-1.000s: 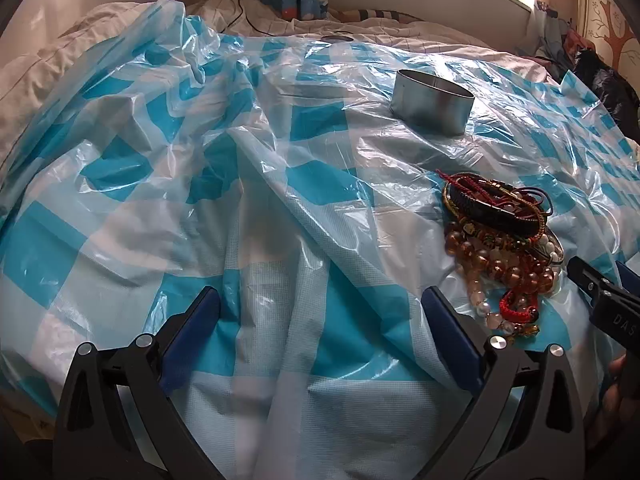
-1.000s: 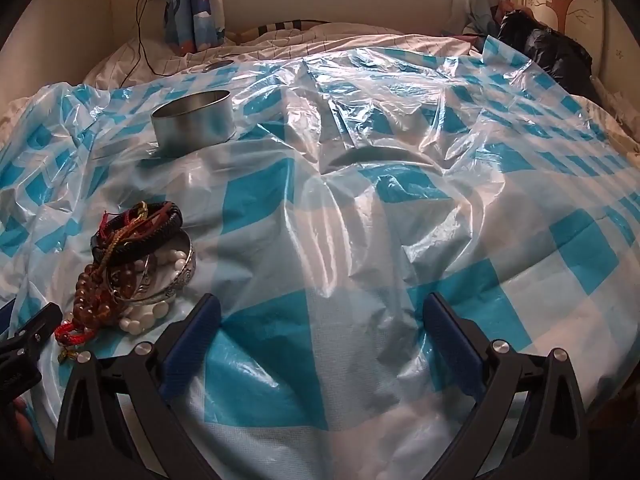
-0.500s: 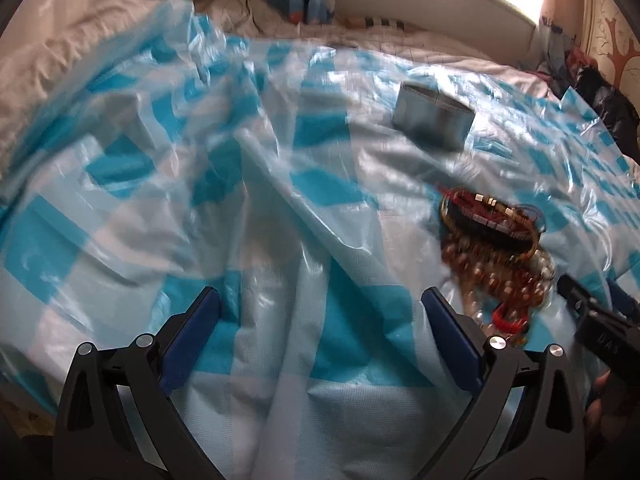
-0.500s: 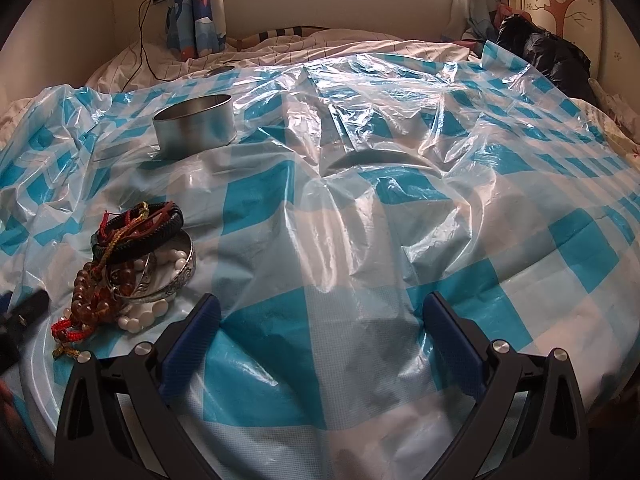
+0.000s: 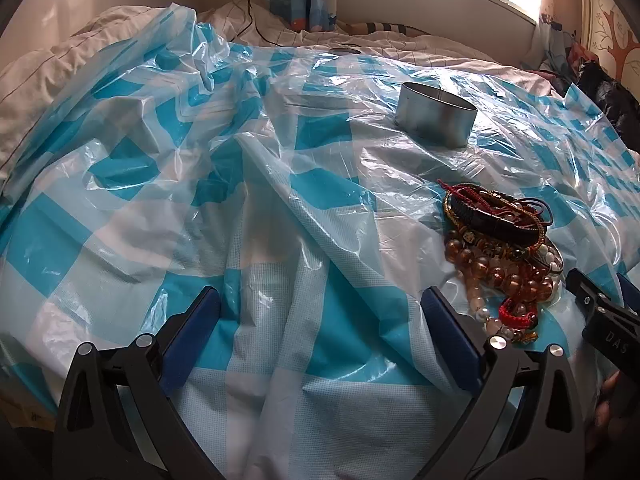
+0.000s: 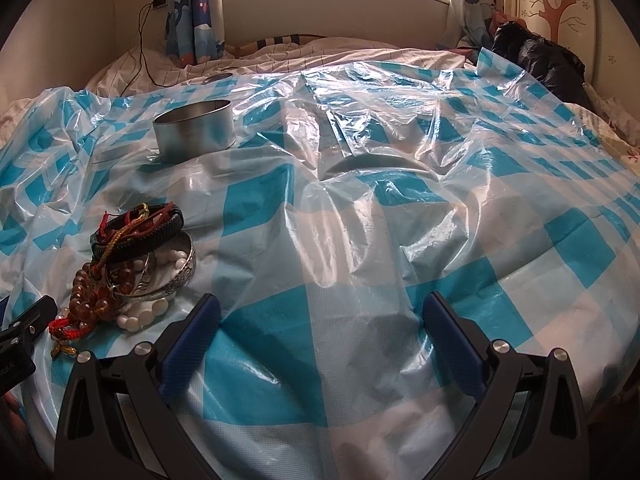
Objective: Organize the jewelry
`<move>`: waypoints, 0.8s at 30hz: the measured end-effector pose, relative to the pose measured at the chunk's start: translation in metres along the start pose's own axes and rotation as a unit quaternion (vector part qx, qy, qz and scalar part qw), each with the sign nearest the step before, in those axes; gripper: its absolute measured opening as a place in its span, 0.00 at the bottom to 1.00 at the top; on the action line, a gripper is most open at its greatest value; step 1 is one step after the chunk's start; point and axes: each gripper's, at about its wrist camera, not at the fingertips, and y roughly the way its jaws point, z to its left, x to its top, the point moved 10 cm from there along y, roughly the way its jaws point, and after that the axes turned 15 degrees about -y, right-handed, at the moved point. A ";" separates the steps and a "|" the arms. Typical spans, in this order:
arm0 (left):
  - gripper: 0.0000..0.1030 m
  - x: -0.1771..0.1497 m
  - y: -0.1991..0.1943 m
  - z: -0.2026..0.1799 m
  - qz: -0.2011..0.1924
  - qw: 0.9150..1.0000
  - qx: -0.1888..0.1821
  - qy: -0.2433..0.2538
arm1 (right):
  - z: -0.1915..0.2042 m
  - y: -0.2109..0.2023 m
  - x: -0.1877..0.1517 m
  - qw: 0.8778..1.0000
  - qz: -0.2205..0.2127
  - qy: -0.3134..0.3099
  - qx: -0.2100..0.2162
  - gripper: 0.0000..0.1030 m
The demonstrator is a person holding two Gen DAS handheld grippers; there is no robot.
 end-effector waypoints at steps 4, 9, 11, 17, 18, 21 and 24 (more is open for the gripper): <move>0.94 0.000 0.000 0.000 -0.001 1.000 0.000 0.000 | 0.000 0.000 0.001 1.000 0.000 0.000 0.000 0.95; 0.94 0.001 -0.001 0.000 -0.002 1.000 0.000 0.000 | 0.000 -0.001 0.001 1.000 0.000 0.000 0.000 0.95; 0.94 0.001 -0.001 0.000 -0.005 1.000 0.002 0.000 | 0.000 -0.001 0.001 1.000 0.000 -0.001 0.000 0.95; 0.94 0.001 0.000 0.000 -0.009 1.000 0.005 0.003 | -0.001 -0.001 0.001 1.000 0.000 -0.001 0.000 0.95; 0.94 0.001 0.000 0.001 -0.009 1.000 0.006 0.003 | -0.001 -0.001 0.001 1.000 0.000 -0.001 0.000 0.95; 0.94 0.001 0.000 0.001 -0.011 1.000 0.005 0.001 | -0.001 -0.001 0.001 1.000 0.000 -0.001 -0.001 0.94; 0.94 0.001 0.000 0.001 -0.014 1.000 0.007 0.000 | -0.001 -0.001 0.001 1.000 0.000 -0.001 -0.001 0.95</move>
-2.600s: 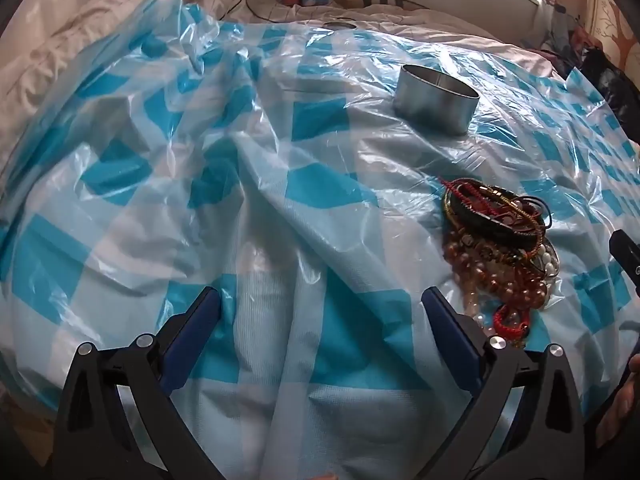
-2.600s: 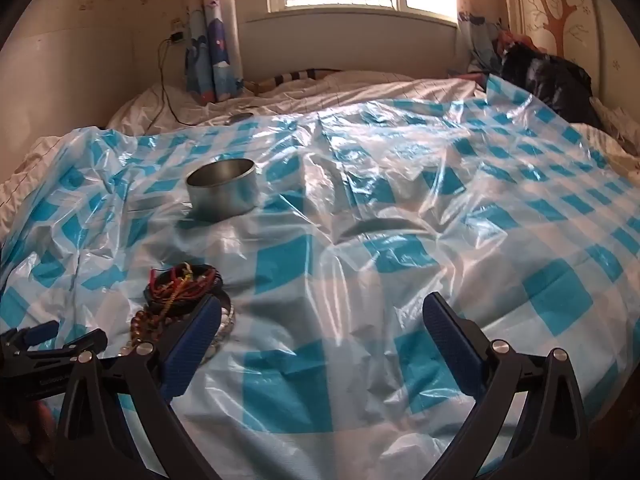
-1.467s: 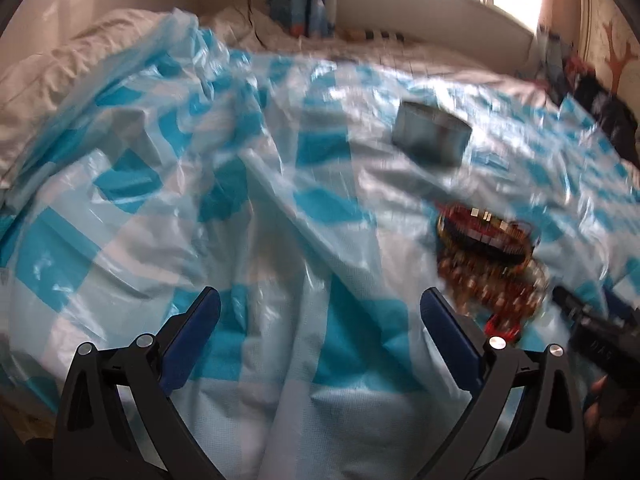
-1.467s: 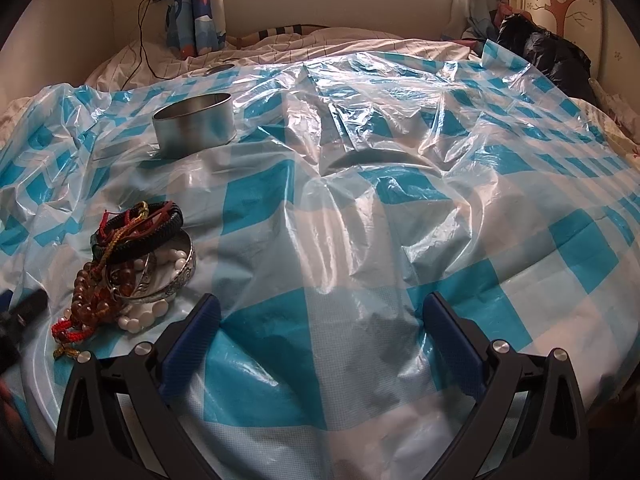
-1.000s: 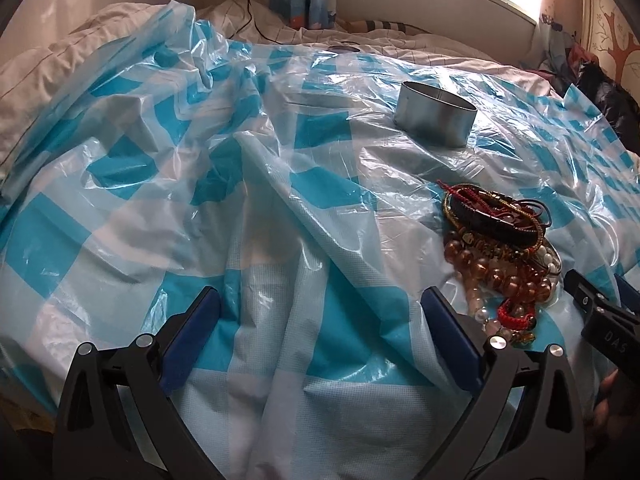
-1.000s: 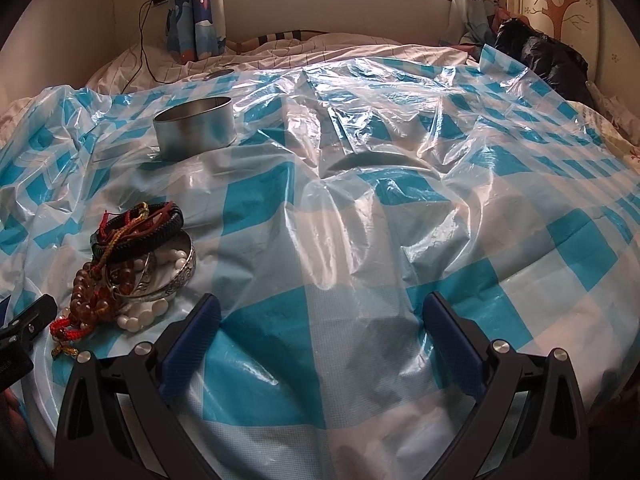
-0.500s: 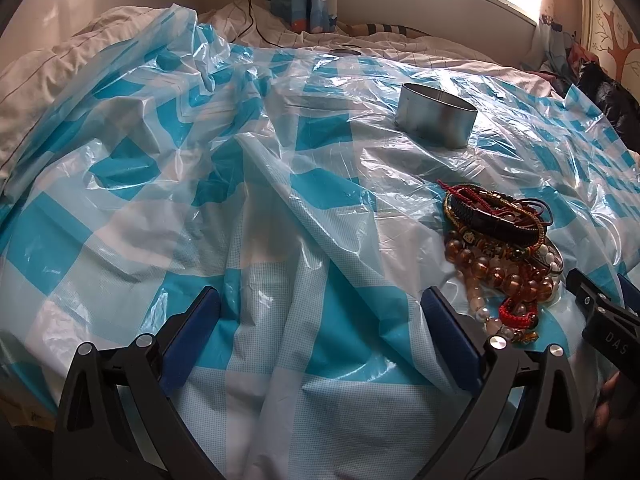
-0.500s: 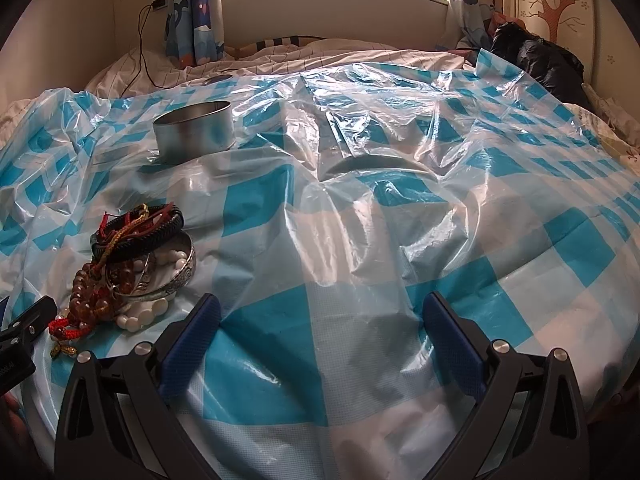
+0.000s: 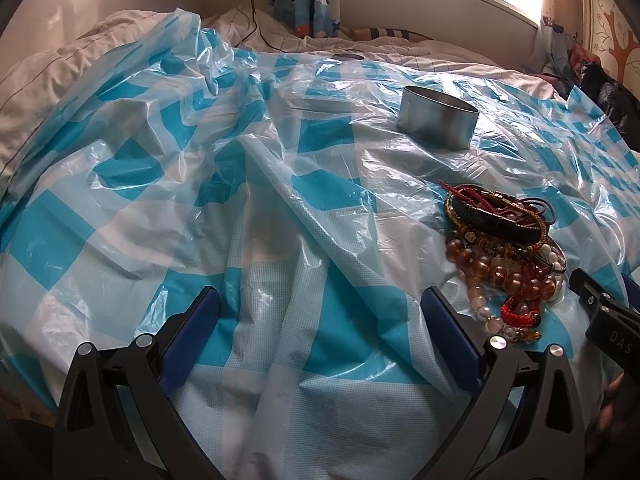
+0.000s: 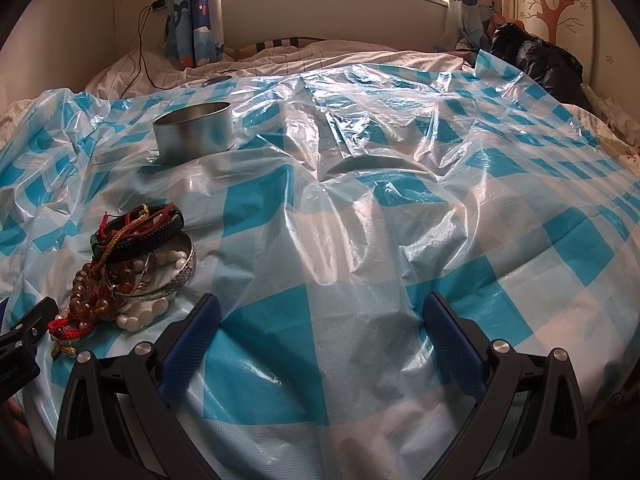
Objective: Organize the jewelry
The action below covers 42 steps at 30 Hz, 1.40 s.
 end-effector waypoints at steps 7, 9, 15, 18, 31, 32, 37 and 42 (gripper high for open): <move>0.94 -0.002 0.000 0.000 0.002 1.000 -0.002 -0.004 | 0.000 0.000 0.000 1.000 -0.001 0.000 0.000 0.95; 0.94 -0.002 0.000 0.000 0.001 1.000 -0.001 -0.003 | 0.000 0.000 0.000 1.000 -0.001 0.000 0.000 0.95; 0.94 -0.002 0.000 0.001 -0.002 1.000 0.001 -0.001 | 0.000 0.000 0.000 1.000 -0.001 0.000 0.000 0.95; 0.94 -0.002 -0.001 0.001 -0.003 1.000 0.001 -0.001 | 0.000 0.000 0.000 1.000 -0.001 0.000 0.000 0.94; 0.94 0.020 -0.049 -0.043 -0.094 0.991 -0.050 0.083 | -0.015 -0.006 0.001 0.998 0.019 0.027 0.051 0.94; 0.94 0.019 -0.050 -0.053 -0.099 0.988 -0.060 0.106 | -0.021 -0.007 0.005 0.998 0.013 0.040 0.051 0.94; 0.94 0.017 -0.037 -0.103 -0.110 0.969 -0.082 0.204 | -0.041 -0.007 0.023 0.995 -0.014 0.085 0.050 0.94; 0.94 0.010 -0.012 -0.127 -0.041 0.968 -0.135 0.207 | -0.049 0.006 0.036 0.991 -0.015 0.117 0.059 0.94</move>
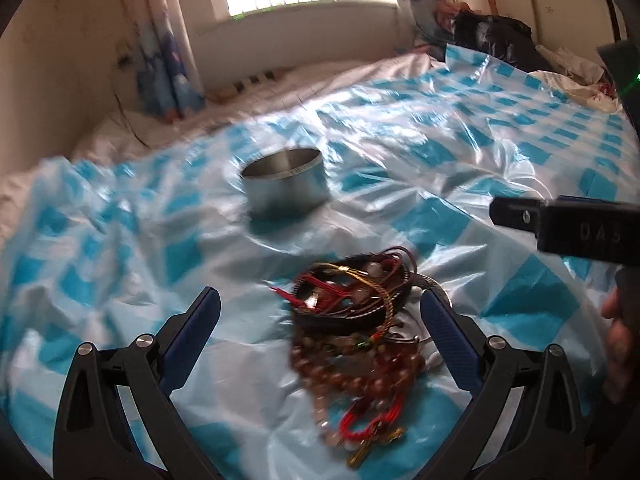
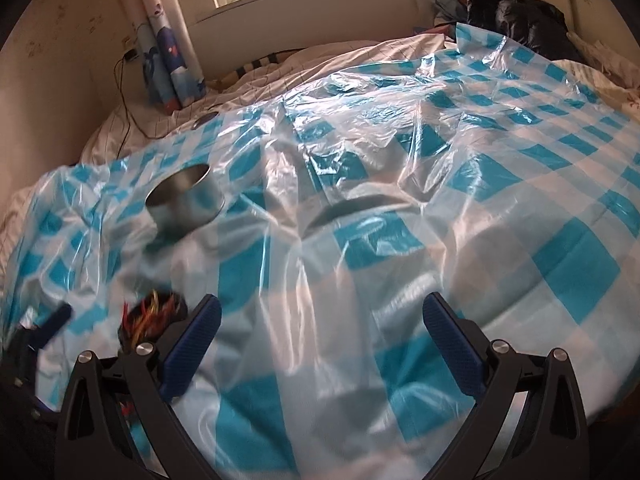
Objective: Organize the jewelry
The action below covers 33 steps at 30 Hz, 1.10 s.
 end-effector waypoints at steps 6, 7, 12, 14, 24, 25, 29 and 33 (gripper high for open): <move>0.79 -0.009 0.006 0.007 0.026 0.999 -0.009 -0.031 | 0.011 0.005 -0.006 0.999 0.016 0.028 0.038 0.94; 0.69 -0.011 0.006 0.007 0.033 0.999 -0.019 -0.030 | 0.011 0.004 -0.006 0.999 0.014 0.026 0.036 0.94; 0.29 -0.021 0.005 0.007 0.065 0.995 -0.062 -0.048 | 0.011 0.006 -0.009 0.998 0.019 0.036 0.038 0.94; 0.14 -0.022 0.005 0.008 0.066 0.996 -0.051 -0.037 | 0.012 0.005 -0.009 0.999 0.019 0.033 0.037 0.94; 0.03 -0.007 -0.019 0.023 0.087 0.980 -0.139 -0.115 | 0.037 -0.001 0.000 0.997 0.014 -0.013 0.073 0.94; 0.02 -0.002 -0.022 0.027 0.085 0.978 -0.147 -0.123 | 0.047 -0.002 0.003 0.995 0.012 -0.027 0.093 0.94; 0.02 0.030 -0.031 0.043 0.069 0.972 -0.175 -0.140 | 0.080 0.005 0.013 0.983 0.026 -0.045 0.176 0.94; 0.02 0.059 -0.026 0.061 0.039 0.975 -0.163 -0.144 | 0.103 0.026 0.018 0.968 0.069 -0.035 0.238 0.94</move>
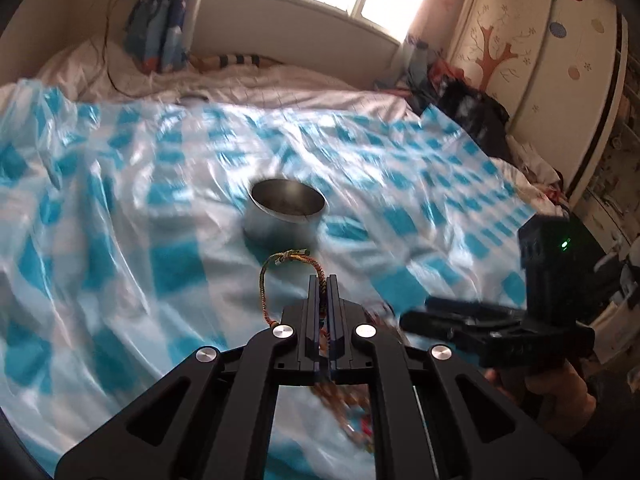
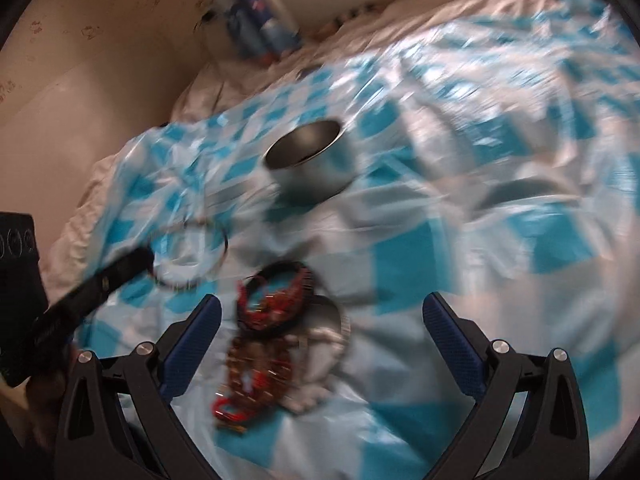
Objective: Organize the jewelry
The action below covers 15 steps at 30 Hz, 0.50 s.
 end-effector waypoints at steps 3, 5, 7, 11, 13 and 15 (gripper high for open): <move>0.03 0.001 0.004 0.016 -0.006 0.999 -0.016 -0.036 | -0.002 0.019 0.002 1.000 0.021 -0.002 0.000 0.94; 0.03 -0.001 0.009 0.026 0.003 0.998 -0.010 -0.057 | 0.000 0.027 0.002 1.000 0.024 -0.008 0.013 0.74; 0.03 0.006 0.005 0.027 -0.009 0.998 -0.014 -0.058 | 0.000 0.032 0.000 0.999 0.030 -0.002 0.030 0.41; 0.03 0.007 0.006 0.029 -0.010 0.998 -0.016 -0.068 | -0.002 0.029 -0.001 0.995 0.015 0.042 0.087 0.08; 0.03 0.007 0.006 0.028 -0.010 0.998 -0.017 -0.067 | -0.001 0.022 0.001 0.991 -0.001 0.060 0.116 0.06; 0.03 0.007 0.005 0.026 -0.011 0.998 -0.021 -0.066 | 0.004 0.012 0.009 0.984 -0.033 0.076 0.155 0.03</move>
